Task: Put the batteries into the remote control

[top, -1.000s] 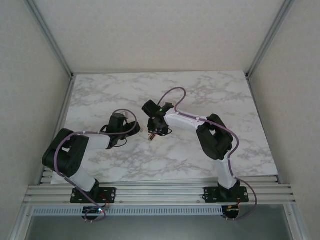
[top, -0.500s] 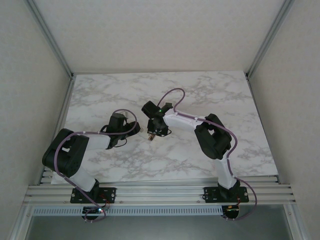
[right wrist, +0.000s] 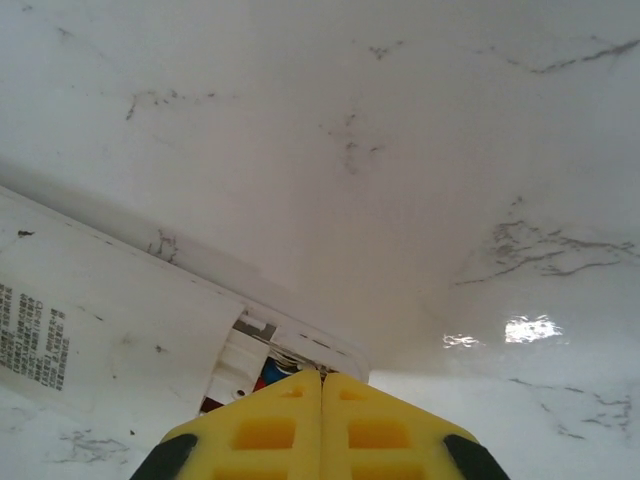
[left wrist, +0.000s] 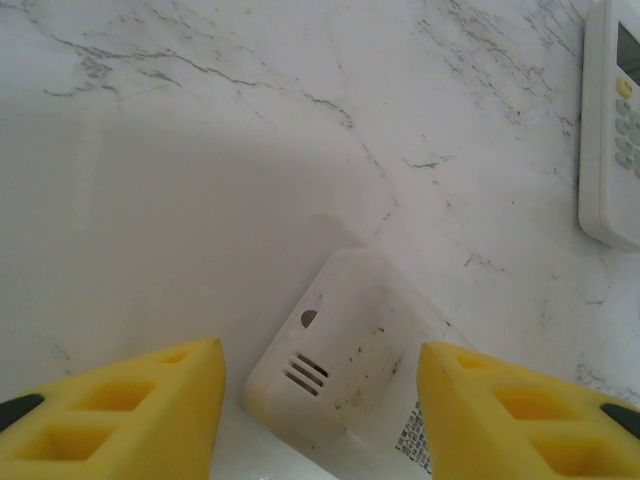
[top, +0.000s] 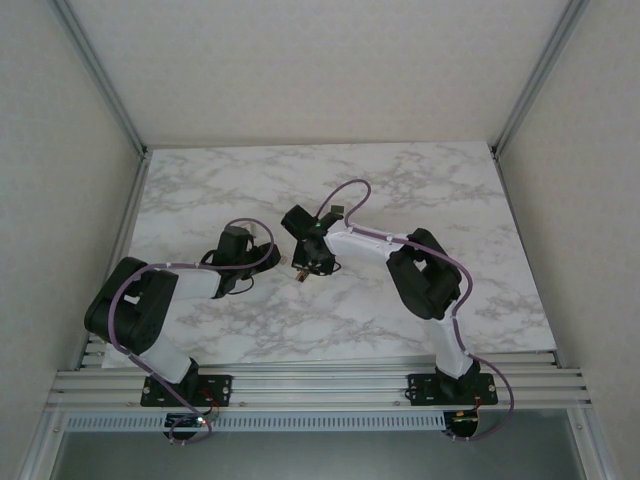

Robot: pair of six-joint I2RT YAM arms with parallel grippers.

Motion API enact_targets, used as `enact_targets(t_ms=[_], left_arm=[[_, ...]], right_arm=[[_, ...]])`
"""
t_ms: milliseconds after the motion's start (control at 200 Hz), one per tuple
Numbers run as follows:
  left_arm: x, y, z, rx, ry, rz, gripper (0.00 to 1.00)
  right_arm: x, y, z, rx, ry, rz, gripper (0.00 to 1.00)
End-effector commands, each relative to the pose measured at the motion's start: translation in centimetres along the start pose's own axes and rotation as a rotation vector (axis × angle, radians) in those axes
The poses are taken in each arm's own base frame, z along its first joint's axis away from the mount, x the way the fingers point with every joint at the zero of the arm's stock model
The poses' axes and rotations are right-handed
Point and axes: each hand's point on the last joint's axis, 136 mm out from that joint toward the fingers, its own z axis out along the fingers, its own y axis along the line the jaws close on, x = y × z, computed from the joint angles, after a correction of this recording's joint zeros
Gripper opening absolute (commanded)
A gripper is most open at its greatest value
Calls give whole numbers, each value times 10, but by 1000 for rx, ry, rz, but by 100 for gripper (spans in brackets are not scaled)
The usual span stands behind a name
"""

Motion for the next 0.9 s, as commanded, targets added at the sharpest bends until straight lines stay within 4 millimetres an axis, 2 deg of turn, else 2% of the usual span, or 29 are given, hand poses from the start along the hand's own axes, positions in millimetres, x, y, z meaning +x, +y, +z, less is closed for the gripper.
enact_targets(t_ms=[0,155,245,310,381,496,606,676,716,741,796,896], left_arm=[[-1,6,-3,-21,-13,-4,52],[-1,6,-3,-22,-14,-2,52],[-1,7,-3,-24,-17,-1,52],[-1,7,-3,-25,-17,1,52],[-1,6,-3,-21,-15,-1,52],[-1,7,-3,-20,-19,-4,52],[-3,5,-7,-13,-34,0,52],[-5,3,-9,-7,-47,2,52],[-6,3,-11,-5,-53,2,52],[-7,2,-12,-3,-57,3,52],[-8,2,-13,-2,-65,5,52],[-10,1,-15,0,-74,7,52]], right_arm=[[61,-52,42,210,182,15,4],[62,-52,44,210,185,3,3],[55,-42,36,178,163,-25,3],[46,-29,18,136,130,-61,4],[28,-15,-11,96,54,-106,8],[-3,-14,-59,59,-89,-126,16],[-30,-42,-84,53,-178,-99,22],[-47,-70,-92,81,-224,-91,42],[-51,-82,-95,92,-245,-142,54],[-61,-95,-98,110,-262,-154,62],[-68,-117,-100,149,-263,-204,78],[-79,-152,-96,200,-197,-184,91]])
